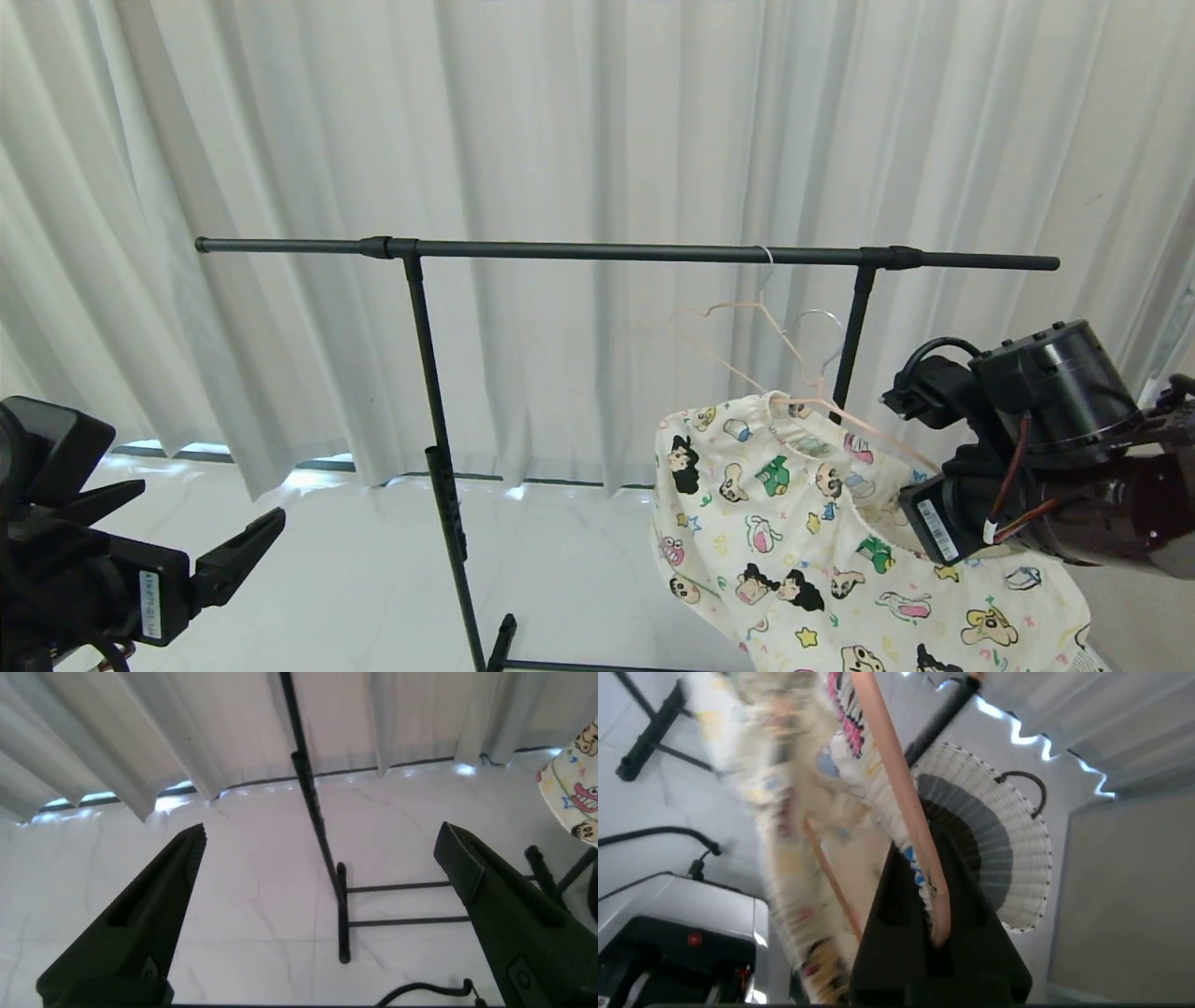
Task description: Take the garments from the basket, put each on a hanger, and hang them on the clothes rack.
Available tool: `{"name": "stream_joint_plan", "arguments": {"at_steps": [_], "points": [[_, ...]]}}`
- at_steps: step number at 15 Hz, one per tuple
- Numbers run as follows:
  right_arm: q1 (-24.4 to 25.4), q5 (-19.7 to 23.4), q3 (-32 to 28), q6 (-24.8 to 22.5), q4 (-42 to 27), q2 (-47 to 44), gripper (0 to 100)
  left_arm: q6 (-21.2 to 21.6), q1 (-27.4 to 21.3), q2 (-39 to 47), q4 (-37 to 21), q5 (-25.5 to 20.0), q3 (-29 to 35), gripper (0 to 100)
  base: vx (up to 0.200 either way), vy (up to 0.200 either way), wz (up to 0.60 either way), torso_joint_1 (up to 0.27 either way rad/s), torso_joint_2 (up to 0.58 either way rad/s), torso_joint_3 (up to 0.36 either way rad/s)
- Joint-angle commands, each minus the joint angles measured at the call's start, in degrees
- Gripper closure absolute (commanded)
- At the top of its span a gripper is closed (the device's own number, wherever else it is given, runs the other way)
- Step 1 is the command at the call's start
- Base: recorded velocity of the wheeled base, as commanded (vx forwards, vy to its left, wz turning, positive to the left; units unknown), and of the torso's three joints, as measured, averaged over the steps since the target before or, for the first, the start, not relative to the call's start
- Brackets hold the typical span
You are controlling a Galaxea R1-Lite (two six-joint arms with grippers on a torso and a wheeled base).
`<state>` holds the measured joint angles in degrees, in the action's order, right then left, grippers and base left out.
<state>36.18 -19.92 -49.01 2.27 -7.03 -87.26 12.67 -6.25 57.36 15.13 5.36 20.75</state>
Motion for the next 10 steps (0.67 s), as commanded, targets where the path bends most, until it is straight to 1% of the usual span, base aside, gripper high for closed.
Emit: {"name": "stream_joint_plan", "arguments": {"at_steps": [1,3,5,7,9,10], "points": [[0.21,-0.03,-0.12,0.02,0.09,-0.10,100,-0.01,0.01,0.12,0.08,0.00,-0.01,0,0.000,0.200,0.00,0.007,0.01,-0.002],[0.12,-0.12,-0.65,0.02,0.18,-0.19,100,-0.01,-0.07,0.12,0.08,0.00,-0.09,0,0.000,0.200,0.00,0.002,0.00,0.010],[0.12,-0.12,-2.23,0.02,0.09,-0.45,100,0.52,-0.25,0.04,0.08,0.00,-0.09,0,0.000,0.000,0.00,0.000,0.00,0.000],[0.12,-0.12,-4.52,0.02,0.09,-1.51,100,2.10,-0.25,0.04,0.08,0.00,-0.09,0,0.000,0.000,0.00,0.000,0.00,0.000],[0.12,-1.26,-7.77,0.02,0.00,-3.44,100,2.10,-0.78,0.04,0.08,-0.09,-0.09,0,0.000,0.000,0.00,0.000,0.00,0.000],[0.12,-1.70,-8.74,0.02,0.00,-4.06,100,2.10,-1.22,0.04,0.08,-0.09,-0.09,0,0.200,0.000,0.00,0.007,0.00,0.002]]}}
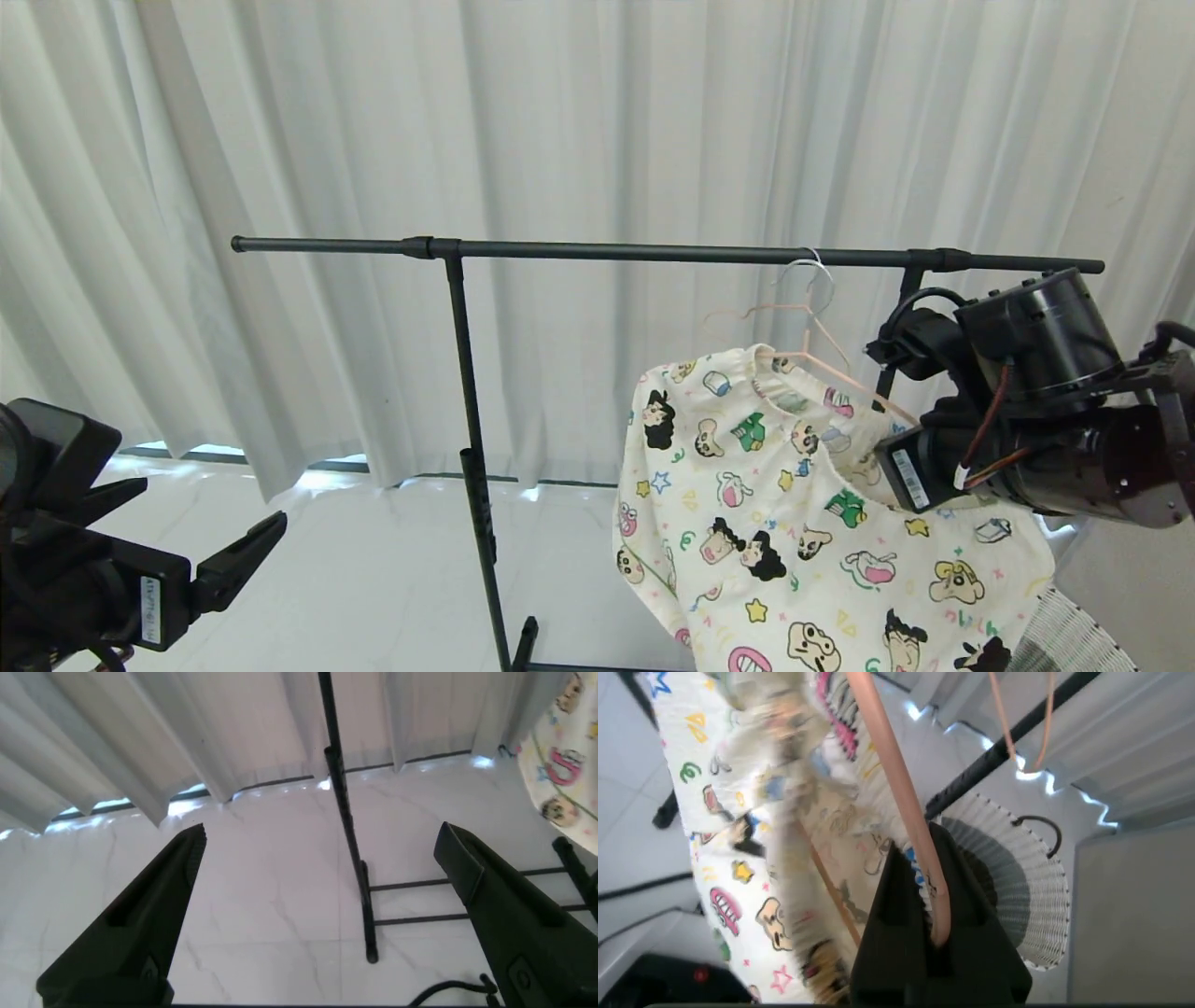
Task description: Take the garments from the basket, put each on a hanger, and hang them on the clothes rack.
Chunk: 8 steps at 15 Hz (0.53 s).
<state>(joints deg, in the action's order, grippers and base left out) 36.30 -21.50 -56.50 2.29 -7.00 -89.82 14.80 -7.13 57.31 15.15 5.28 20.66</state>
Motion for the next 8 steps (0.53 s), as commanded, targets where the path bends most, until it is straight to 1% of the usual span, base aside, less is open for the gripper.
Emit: {"name": "stream_joint_plan", "arguments": {"at_steps": [1,4,8], "points": [[-0.09,-0.56,-2.38,-0.01,-0.03,-2.20,100,-0.12,-1.04,0.00,0.05,-0.01,-0.01,0,0.200,0.000,0.00,-0.002,0.00,-0.002],[-0.09,-1.00,-4.49,-0.01,-0.03,-3.08,100,-0.03,-2.98,-0.09,0.05,-0.01,-0.01,0,0.200,0.000,0.00,0.002,0.00,0.006],[-0.36,-1.79,-4.67,0.08,-0.03,-2.90,100,-0.03,-3.68,-0.09,0.05,-0.01,-0.01,0,0.200,0.000,0.00,0.005,0.00,0.000]]}}
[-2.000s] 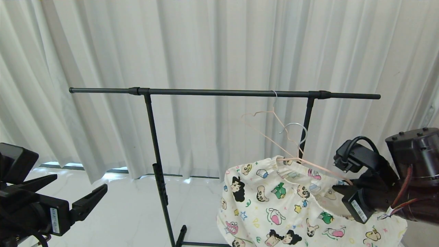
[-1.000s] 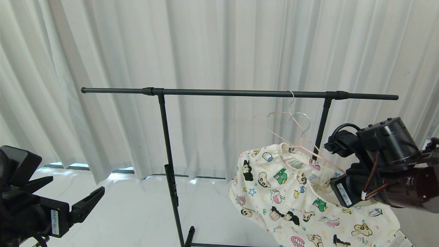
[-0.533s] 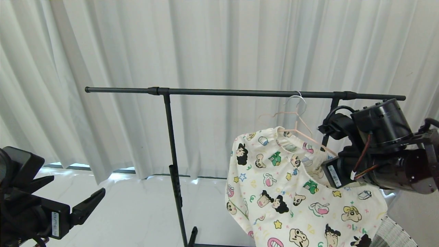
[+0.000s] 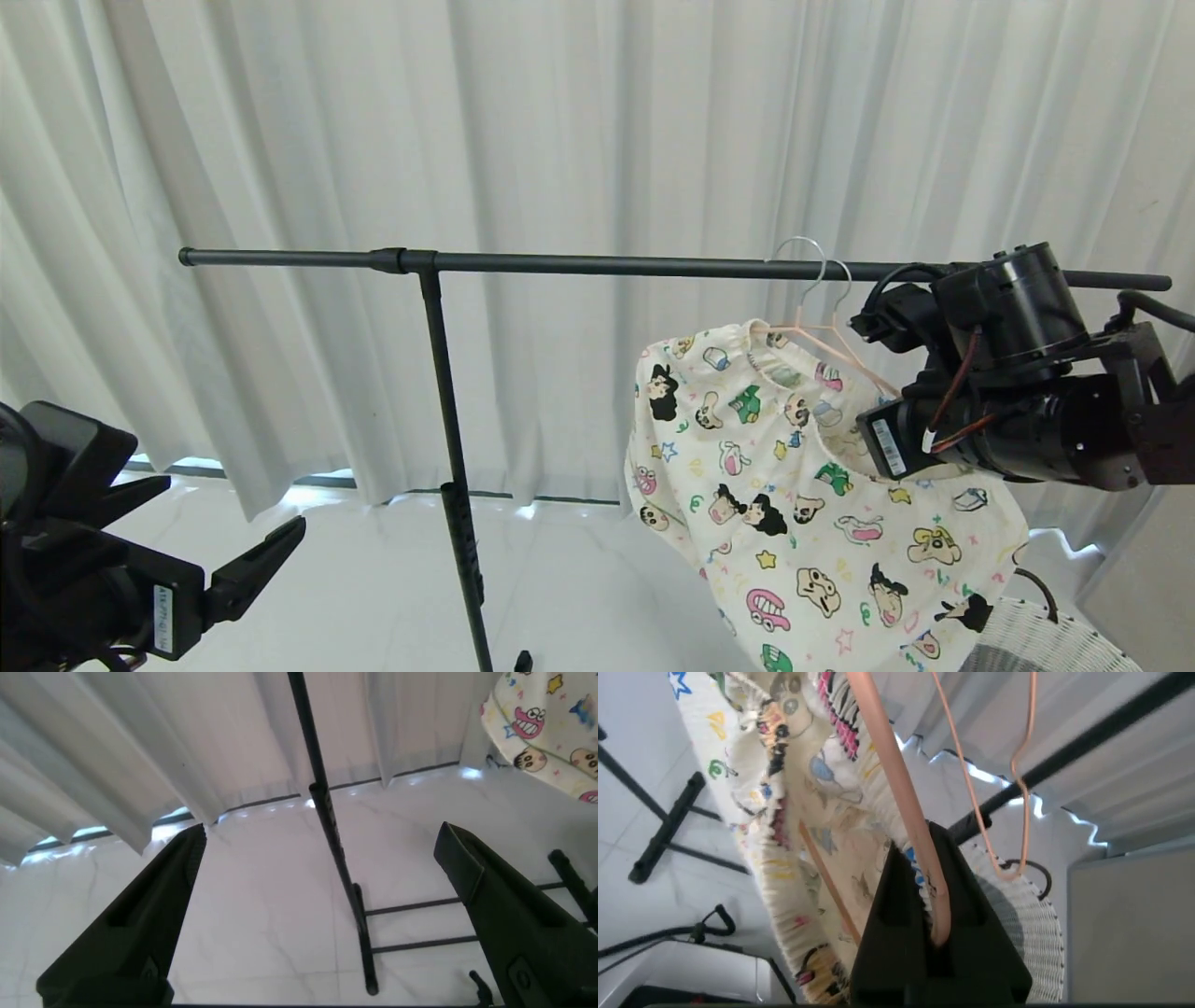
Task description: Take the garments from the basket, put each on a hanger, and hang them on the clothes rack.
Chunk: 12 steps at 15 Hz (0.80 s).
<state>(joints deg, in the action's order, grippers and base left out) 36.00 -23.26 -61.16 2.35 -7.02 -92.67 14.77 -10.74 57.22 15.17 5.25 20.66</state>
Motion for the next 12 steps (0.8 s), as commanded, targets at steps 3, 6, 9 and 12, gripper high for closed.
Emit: {"name": "stream_joint_plan", "arguments": {"at_steps": [3,6,9,12], "points": [[-0.32,-0.03,-0.10,0.02,-0.01,-0.05,100,0.08,-0.42,-0.01,0.04,-0.07,-0.01,0,0.200,0.000,0.00,0.001,0.00,0.001],[-0.49,-0.47,-0.19,-0.07,-0.01,-0.14,100,-0.01,-0.86,-0.09,0.04,0.02,-0.01,0,0.200,0.000,0.00,0.002,0.00,0.004],[-0.49,-0.65,-0.19,0.02,0.08,-0.58,100,-0.01,-0.86,-0.18,0.04,0.02,-0.01,0,0.200,0.000,0.00,0.006,0.00,0.001],[-0.49,-0.65,-0.28,0.02,0.25,-1.19,100,-0.01,-1.65,-0.18,0.04,-0.07,-0.01,0,0.000,0.000,0.00,0.000,0.00,0.000]]}}
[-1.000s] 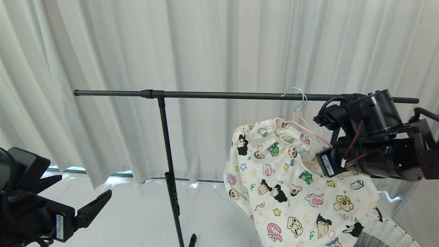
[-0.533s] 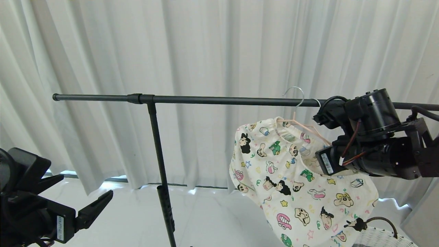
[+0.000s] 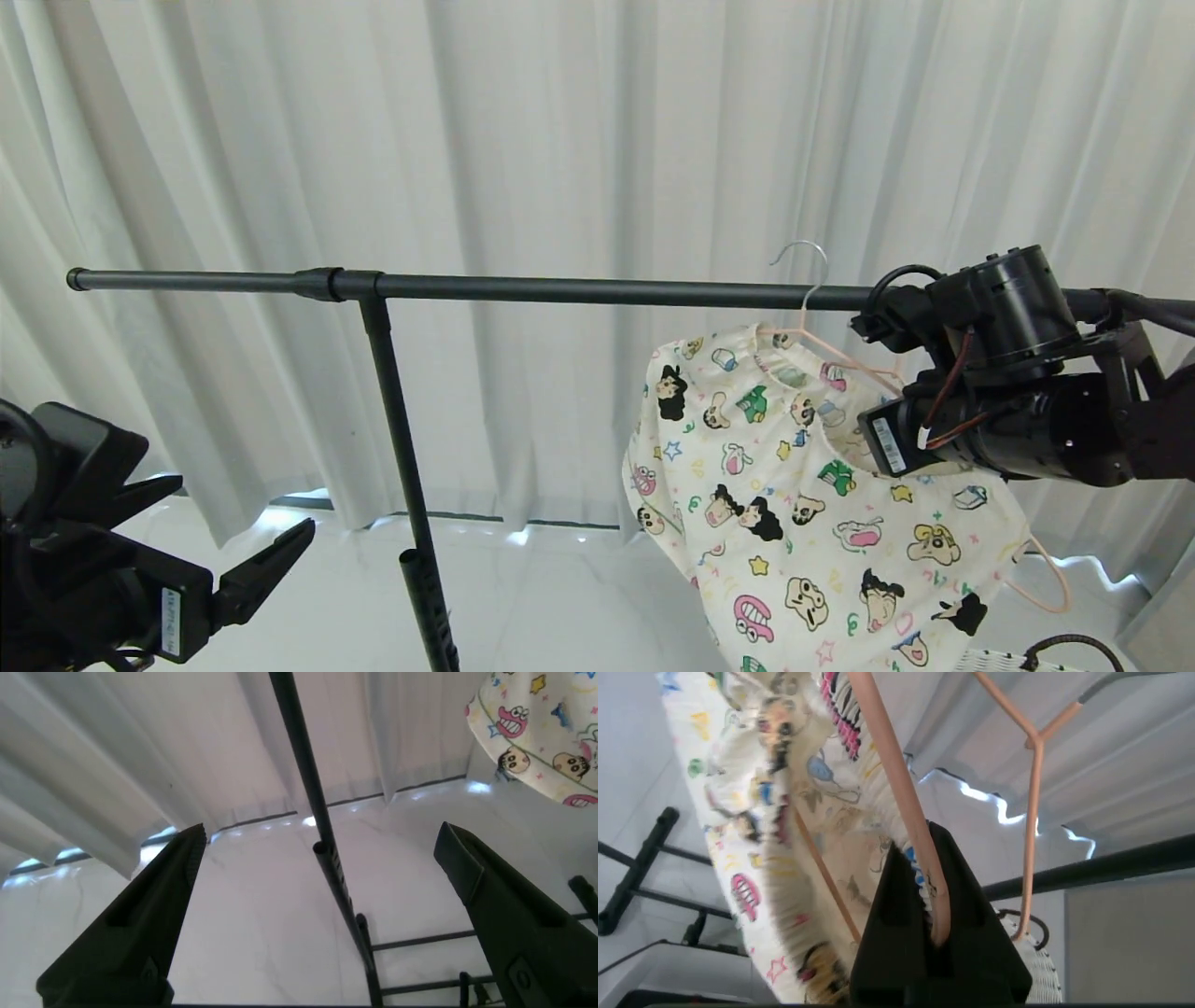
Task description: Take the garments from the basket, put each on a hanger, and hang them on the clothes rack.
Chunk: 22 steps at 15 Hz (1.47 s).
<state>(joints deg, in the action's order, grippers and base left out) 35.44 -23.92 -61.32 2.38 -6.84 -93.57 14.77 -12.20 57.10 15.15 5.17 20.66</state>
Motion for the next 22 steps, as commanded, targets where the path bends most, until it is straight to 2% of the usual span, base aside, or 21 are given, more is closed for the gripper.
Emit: {"name": "stream_joint_plan", "arguments": {"at_steps": [1,13,22], "points": [[0.07,0.01,-0.73,0.00,0.07,-0.82,100,-0.01,-0.37,0.03,0.05,0.02,-0.01,0,0.000,0.000,0.00,0.000,0.00,0.000],[-1.60,-1.13,-7.41,-0.09,-0.19,-11.72,100,2.10,-2.30,-6.12,0.05,0.02,-1.59,0,0.000,0.000,0.00,0.000,0.00,0.000],[-1.60,-1.13,-7.85,-0.09,-0.46,-12.16,100,2.10,-3.09,-5.77,0.05,-0.16,-1.59,0,0.000,0.000,0.00,0.000,0.00,0.000]]}}
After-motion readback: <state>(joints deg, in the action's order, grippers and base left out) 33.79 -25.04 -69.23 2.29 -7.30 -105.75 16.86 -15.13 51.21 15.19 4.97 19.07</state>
